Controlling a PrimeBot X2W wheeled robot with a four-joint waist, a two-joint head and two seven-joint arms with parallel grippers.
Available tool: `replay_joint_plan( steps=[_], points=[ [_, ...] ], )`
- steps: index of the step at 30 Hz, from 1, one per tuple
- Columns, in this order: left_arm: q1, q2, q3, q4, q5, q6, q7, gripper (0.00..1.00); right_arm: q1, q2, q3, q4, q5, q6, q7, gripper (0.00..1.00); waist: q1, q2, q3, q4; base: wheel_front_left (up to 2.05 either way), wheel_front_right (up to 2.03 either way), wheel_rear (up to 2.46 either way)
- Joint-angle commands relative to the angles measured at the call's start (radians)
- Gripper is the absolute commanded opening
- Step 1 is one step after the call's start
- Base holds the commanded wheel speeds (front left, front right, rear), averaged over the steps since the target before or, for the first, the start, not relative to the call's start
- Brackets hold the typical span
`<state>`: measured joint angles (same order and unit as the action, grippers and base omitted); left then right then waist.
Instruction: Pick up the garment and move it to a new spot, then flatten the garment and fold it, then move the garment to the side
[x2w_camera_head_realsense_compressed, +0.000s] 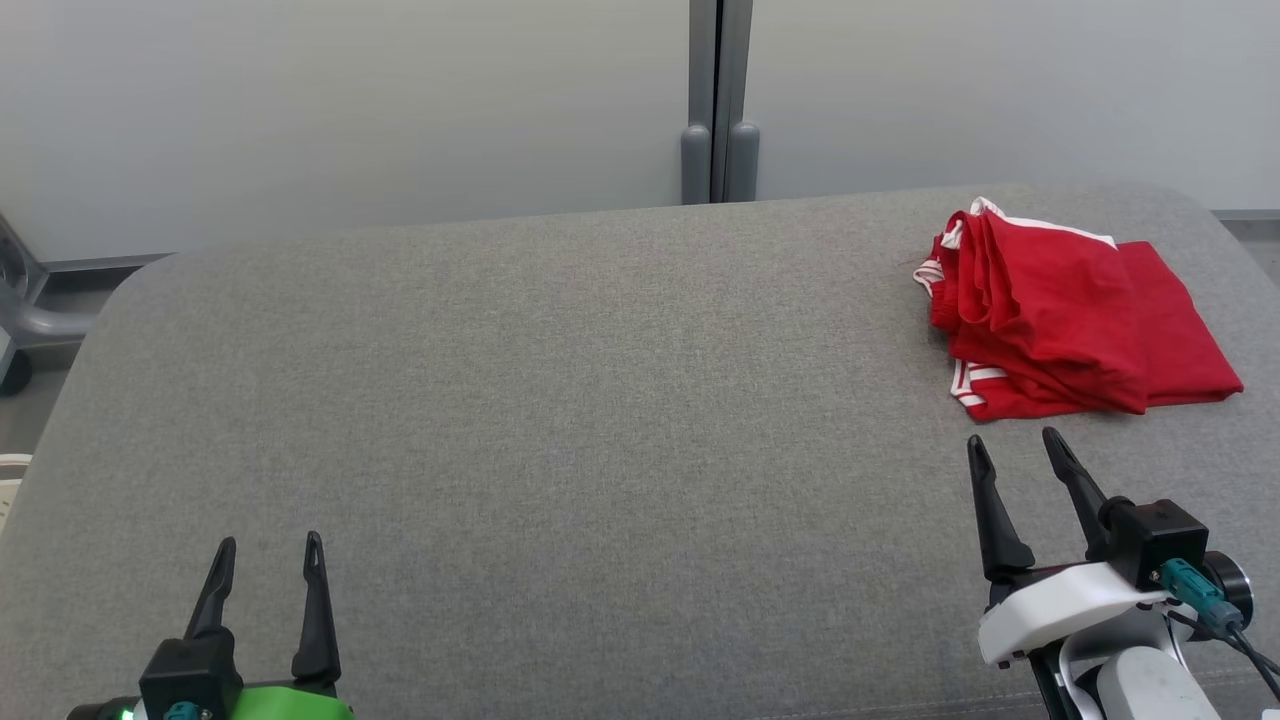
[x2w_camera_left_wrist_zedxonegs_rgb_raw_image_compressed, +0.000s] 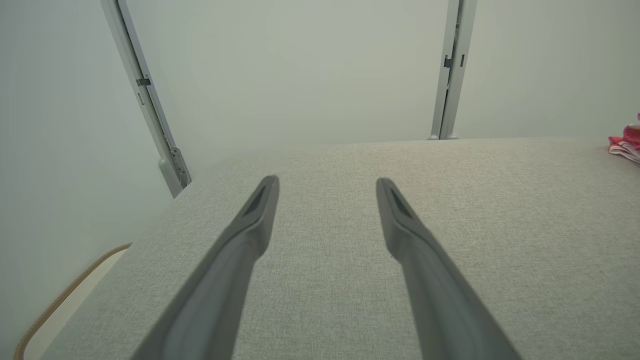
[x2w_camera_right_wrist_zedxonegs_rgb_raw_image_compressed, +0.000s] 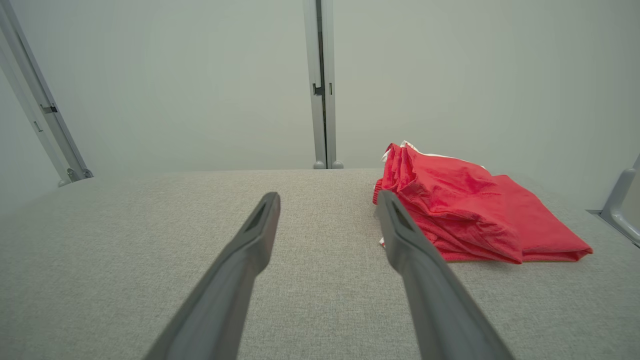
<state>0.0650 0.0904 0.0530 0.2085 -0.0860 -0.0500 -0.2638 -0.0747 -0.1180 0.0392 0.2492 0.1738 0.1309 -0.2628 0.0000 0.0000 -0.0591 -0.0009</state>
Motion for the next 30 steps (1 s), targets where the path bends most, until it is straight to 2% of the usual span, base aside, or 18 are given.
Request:
replay_joint_plan(
  steps=[1, 10, 11, 15, 30],
  points=[
    [0.008, 0.006, -0.002, -0.005, -0.005, -0.005, 0.000, 1.00, 0.002, -0.001, -0.002, -0.003, -0.003, -0.001, -0.002, 1.00, 0.0000, 0.0000, 0.000, 0.000, 0.00, 0.00, 0.00],
    [0.017, 0.004, -0.008, -0.029, -0.013, -0.015, 0.000, 1.00, 0.002, -0.003, 0.001, -0.005, -0.001, 0.000, -0.002, 1.00, 0.0000, 0.0000, -0.001, 0.001, 0.00, 0.00, 0.00],
    [0.005, 0.000, -0.009, -0.025, -0.008, -0.012, 0.000, 0.00, 0.000, 0.000, 0.002, 0.000, 0.000, 0.000, 0.000, 0.00, 0.0000, 0.0000, -0.001, 0.001, 0.00, 0.00, 0.00],
    [0.008, -0.012, -0.012, 0.010, -0.022, -0.013, 0.004, 0.00, 0.016, 0.010, -0.001, 0.030, 0.011, 0.000, 0.008, 0.00, 0.0000, 0.0000, -0.001, 0.001, 0.00, 0.00, 0.00],
    [-0.048, -0.017, -0.072, 0.026, -0.351, -0.028, 0.018, 0.00, -0.015, 0.022, -0.115, 0.039, 0.296, 0.000, 0.154, 0.00, 0.0000, 0.0000, 0.008, 0.001, 0.00, 0.00, 0.00]
  ],
)
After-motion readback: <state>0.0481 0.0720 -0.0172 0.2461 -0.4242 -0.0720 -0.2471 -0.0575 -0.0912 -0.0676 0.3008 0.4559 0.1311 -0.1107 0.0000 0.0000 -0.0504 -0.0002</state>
